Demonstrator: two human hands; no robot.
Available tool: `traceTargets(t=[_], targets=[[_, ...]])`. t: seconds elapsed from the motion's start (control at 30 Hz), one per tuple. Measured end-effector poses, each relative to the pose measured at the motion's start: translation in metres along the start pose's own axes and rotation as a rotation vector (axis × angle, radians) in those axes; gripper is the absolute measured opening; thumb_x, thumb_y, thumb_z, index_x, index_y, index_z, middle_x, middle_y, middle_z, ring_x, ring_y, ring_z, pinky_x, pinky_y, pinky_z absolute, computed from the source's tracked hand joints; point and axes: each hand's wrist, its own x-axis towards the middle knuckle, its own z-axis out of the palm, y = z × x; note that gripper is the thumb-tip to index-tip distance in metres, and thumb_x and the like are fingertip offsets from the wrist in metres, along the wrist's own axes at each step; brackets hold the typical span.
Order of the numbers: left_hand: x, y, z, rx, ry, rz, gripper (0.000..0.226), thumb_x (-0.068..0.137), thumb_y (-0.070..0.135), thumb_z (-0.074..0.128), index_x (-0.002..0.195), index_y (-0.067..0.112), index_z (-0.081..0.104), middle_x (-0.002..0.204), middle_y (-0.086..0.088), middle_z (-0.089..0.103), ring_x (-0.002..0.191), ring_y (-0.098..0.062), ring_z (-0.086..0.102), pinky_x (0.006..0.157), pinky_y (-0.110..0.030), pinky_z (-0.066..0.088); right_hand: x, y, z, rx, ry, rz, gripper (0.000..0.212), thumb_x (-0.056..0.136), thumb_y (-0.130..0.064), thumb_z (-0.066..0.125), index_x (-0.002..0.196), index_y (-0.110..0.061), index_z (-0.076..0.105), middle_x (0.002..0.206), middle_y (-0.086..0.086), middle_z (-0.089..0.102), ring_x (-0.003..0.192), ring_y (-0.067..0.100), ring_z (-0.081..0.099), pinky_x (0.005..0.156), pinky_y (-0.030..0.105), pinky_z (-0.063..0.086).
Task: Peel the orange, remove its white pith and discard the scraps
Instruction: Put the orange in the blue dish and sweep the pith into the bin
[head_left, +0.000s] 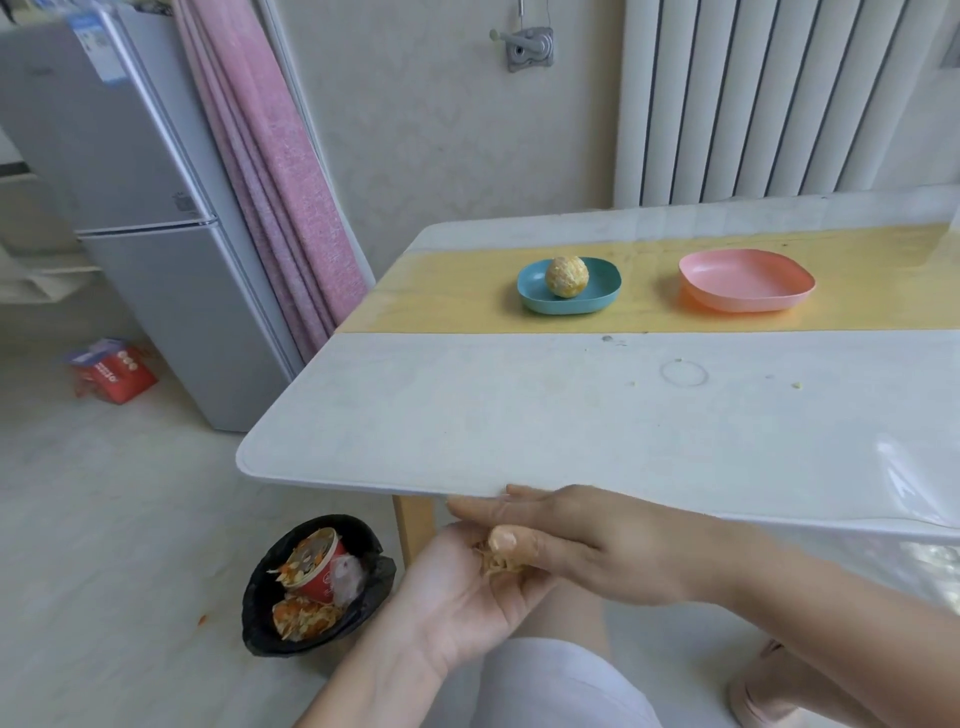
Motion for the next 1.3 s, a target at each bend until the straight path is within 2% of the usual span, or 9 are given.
traceTargets(t=[0.1, 0.23, 0.53, 0.7, 0.8, 0.9, 1.0, 1.13, 1.3], targets=[[0.001, 0.000, -0.001, 0.028, -0.002, -0.011, 0.033, 0.080, 0.003, 0.044, 0.092, -0.018, 0.067, 0.101, -0.030, 0.067, 0.081, -0.040, 0.070, 0.071, -0.053, 0.056, -0.008, -0.001, -0.001, 0.221, 0.205, 0.047, 0.044, 0.095, -0.044, 0.037, 0.133, -0.030, 0.054, 0.125, -0.021, 0.060, 0.115, -0.010, 0.052, 0.097, 0.013, 0.040], [0.003, 0.002, -0.002, 0.020, 0.005, -0.082, 0.041, 0.084, 0.005, 0.044, 0.109, -0.025, 0.057, 0.121, -0.036, 0.057, 0.104, -0.048, 0.060, 0.081, -0.058, 0.048, -0.019, 0.017, -0.026, 0.218, 0.569, 0.188, 0.047, 0.089, -0.049, 0.039, 0.123, -0.027, 0.063, 0.135, -0.020, 0.052, 0.124, -0.014, 0.042, 0.102, 0.003, 0.027], [0.021, -0.011, 0.008, 0.068, -0.025, -0.181, 0.041, 0.085, 0.007, 0.042, 0.106, -0.026, 0.057, 0.114, -0.039, 0.059, 0.087, -0.050, 0.066, 0.072, -0.050, 0.053, -0.087, 0.102, -0.079, -0.310, 0.587, 1.069, 0.098, 0.081, -0.069, 0.011, 0.150, 0.000, 0.002, 0.159, 0.016, 0.001, 0.147, 0.026, 0.001, 0.119, 0.039, 0.004], [0.029, -0.017, 0.015, 0.114, -0.024, -0.166, 0.039, 0.082, 0.004, 0.045, 0.104, -0.025, 0.059, 0.111, -0.038, 0.061, 0.085, -0.048, 0.067, 0.071, -0.049, 0.055, -0.063, 0.068, -0.044, -0.491, 0.459, 0.500, 0.092, 0.085, -0.068, -0.007, 0.151, -0.010, 0.016, 0.156, 0.015, 0.019, 0.144, 0.024, 0.022, 0.115, 0.028, 0.019], [0.030, -0.020, 0.020, 0.090, -0.027, -0.120, 0.039, 0.079, 0.002, 0.051, 0.108, -0.022, 0.059, 0.115, -0.036, 0.059, 0.088, -0.048, 0.066, 0.064, -0.051, 0.059, -0.055, 0.024, -0.024, -0.067, 0.215, 0.316, 0.066, 0.089, -0.056, 0.020, 0.148, -0.028, 0.028, 0.154, -0.018, 0.024, 0.140, -0.008, 0.017, 0.111, 0.008, 0.009], [0.031, -0.022, 0.020, 0.076, -0.021, -0.149, 0.043, 0.078, 0.002, 0.050, 0.110, -0.025, 0.055, 0.117, -0.038, 0.057, 0.085, -0.049, 0.066, 0.064, -0.051, 0.058, -0.059, 0.015, -0.033, 0.341, 0.339, 0.200, 0.045, 0.093, -0.039, 0.039, 0.136, -0.028, 0.048, 0.141, -0.025, 0.043, 0.130, -0.013, 0.033, 0.108, 0.007, 0.024], [0.032, -0.022, 0.019, 0.081, -0.030, -0.205, 0.041, 0.082, 0.004, 0.044, 0.106, -0.026, 0.057, 0.112, -0.040, 0.059, 0.083, -0.049, 0.067, 0.071, -0.051, 0.054, -0.071, 0.048, -0.060, 0.057, 0.633, 0.406, 0.052, 0.094, -0.041, 0.035, 0.142, -0.021, 0.041, 0.149, -0.014, 0.034, 0.140, -0.001, 0.025, 0.111, 0.011, 0.013], [0.033, -0.022, 0.016, 0.068, -0.045, -0.217, 0.041, 0.082, 0.005, 0.044, 0.105, -0.026, 0.057, 0.110, -0.039, 0.060, 0.083, -0.050, 0.067, 0.074, -0.051, 0.052, -0.085, 0.081, -0.062, -0.400, 0.489, 0.986, 0.092, 0.081, -0.065, 0.007, 0.150, -0.004, 0.009, 0.159, 0.013, 0.006, 0.146, 0.025, 0.006, 0.117, 0.036, 0.008], [0.035, -0.027, 0.018, 0.066, -0.036, -0.168, 0.034, 0.082, 0.003, 0.044, 0.096, -0.022, 0.062, 0.099, -0.036, 0.065, 0.076, -0.046, 0.068, 0.063, -0.053, 0.056, -0.048, 0.041, -0.019, -0.506, 0.259, 0.735, 0.129, 0.047, -0.079, -0.039, 0.151, -0.008, -0.010, 0.158, 0.013, -0.014, 0.146, 0.022, -0.011, 0.116, 0.032, -0.004]])
